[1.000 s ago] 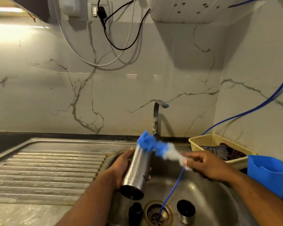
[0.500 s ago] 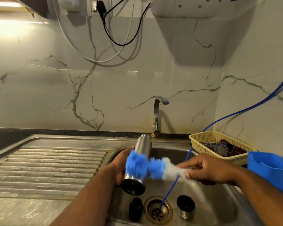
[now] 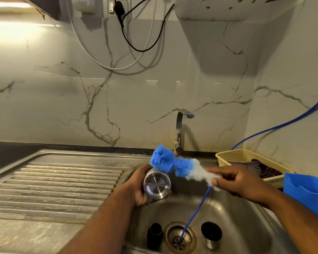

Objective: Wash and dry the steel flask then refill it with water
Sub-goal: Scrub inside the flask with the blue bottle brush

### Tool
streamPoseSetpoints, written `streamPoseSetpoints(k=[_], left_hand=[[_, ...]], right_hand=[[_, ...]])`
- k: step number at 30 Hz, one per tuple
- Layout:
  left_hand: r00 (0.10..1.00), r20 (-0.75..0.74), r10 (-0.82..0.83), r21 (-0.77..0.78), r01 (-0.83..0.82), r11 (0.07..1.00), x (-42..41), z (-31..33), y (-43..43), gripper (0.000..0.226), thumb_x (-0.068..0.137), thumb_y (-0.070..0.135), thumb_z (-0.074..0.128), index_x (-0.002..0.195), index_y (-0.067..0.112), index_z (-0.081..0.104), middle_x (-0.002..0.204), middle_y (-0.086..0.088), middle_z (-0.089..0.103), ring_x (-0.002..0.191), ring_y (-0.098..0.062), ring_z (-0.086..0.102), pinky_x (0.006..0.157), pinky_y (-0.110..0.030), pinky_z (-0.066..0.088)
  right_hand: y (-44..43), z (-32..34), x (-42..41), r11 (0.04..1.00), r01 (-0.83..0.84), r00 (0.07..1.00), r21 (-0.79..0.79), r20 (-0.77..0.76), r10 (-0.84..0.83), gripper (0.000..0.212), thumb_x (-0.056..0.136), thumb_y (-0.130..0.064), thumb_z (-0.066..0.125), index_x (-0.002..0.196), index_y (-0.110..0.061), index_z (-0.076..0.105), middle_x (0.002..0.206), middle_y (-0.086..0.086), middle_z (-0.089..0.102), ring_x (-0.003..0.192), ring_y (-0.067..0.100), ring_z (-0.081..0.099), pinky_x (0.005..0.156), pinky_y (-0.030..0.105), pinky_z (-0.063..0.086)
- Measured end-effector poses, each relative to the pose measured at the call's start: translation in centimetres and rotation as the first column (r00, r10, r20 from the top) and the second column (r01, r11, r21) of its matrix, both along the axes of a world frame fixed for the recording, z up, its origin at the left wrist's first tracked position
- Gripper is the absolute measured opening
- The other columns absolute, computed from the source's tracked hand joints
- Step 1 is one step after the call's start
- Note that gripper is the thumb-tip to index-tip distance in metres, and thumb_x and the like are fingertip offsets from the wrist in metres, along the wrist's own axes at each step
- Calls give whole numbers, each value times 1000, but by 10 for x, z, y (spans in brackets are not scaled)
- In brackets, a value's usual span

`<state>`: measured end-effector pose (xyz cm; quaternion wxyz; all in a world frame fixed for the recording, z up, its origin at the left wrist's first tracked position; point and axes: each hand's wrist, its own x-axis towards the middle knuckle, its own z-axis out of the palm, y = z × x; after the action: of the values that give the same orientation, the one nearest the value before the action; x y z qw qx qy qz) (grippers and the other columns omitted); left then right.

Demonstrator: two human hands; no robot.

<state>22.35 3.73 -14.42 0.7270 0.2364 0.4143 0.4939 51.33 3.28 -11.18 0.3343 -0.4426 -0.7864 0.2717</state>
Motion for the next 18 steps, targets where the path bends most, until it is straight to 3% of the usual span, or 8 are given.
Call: streamPoseSetpoints(k=[4, 8, 10, 12, 14, 16, 18], left_hand=[[990, 144, 12, 4, -13, 1000, -4, 2, 2, 52, 102, 40, 50, 111, -10, 61, 87, -30, 71, 68, -39, 73, 54, -45, 62], [977, 205, 61, -14, -59, 998, -2, 6, 5, 51, 101, 36, 54, 128, -7, 55, 97, -36, 70, 81, -41, 70, 57, -49, 63], [983, 177, 53, 22, -57, 998, 1, 7, 3, 47, 101, 33, 53, 129, -5, 56, 99, -34, 70, 76, -37, 70, 53, -44, 62], [981, 192, 37, 5, -39, 999, 1, 3, 4, 46, 100, 35, 55, 122, -5, 59, 95, -33, 72, 77, -38, 72, 58, -45, 63], [973, 224, 45, -13, -43, 999, -1, 2, 6, 46, 94, 31, 61, 123, -5, 59, 102, -31, 71, 88, -38, 70, 66, -47, 64], [978, 203, 39, -12, -37, 999, 0, 2, 5, 46, 94, 31, 61, 122, -5, 59, 105, -32, 69, 90, -38, 68, 62, -46, 64], [975, 216, 56, -19, -53, 998, 2, 1, 5, 46, 97, 35, 60, 121, -4, 59, 104, -31, 69, 92, -39, 67, 65, -50, 64]], right_hand=[[-6, 12, 1, 996, -34, 989, 80, 147, 22, 41, 85, -22, 81, 109, -54, 71, 90, -27, 74, 85, -4, 69, 71, 13, 49], [-6, 17, 7, 984, 5, 996, 176, 84, -20, 47, 84, -21, 81, 105, -62, 71, 97, -18, 77, 91, 10, 71, 78, 22, 56], [-5, 17, 8, 983, -35, 993, 178, 119, 13, 48, 84, -23, 82, 105, -64, 70, 97, -17, 77, 89, 11, 71, 77, 26, 58], [-3, 16, 5, 976, -51, 989, 212, 148, 19, 48, 85, -27, 81, 110, -65, 67, 91, -5, 77, 79, 18, 70, 74, 34, 56], [-2, 15, 5, 969, -42, 994, 242, 105, 17, 50, 85, -24, 81, 110, -65, 67, 81, 1, 75, 70, 22, 65, 67, 30, 51], [-1, 14, 4, 970, -62, 992, 235, 125, 33, 52, 85, -23, 81, 109, -66, 67, 78, 3, 73, 66, 23, 61, 62, 23, 45], [0, 14, 4, 960, -29, 995, 277, 99, 1, 53, 84, -23, 81, 110, -67, 65, 83, 3, 75, 73, 24, 65, 64, 27, 50]])
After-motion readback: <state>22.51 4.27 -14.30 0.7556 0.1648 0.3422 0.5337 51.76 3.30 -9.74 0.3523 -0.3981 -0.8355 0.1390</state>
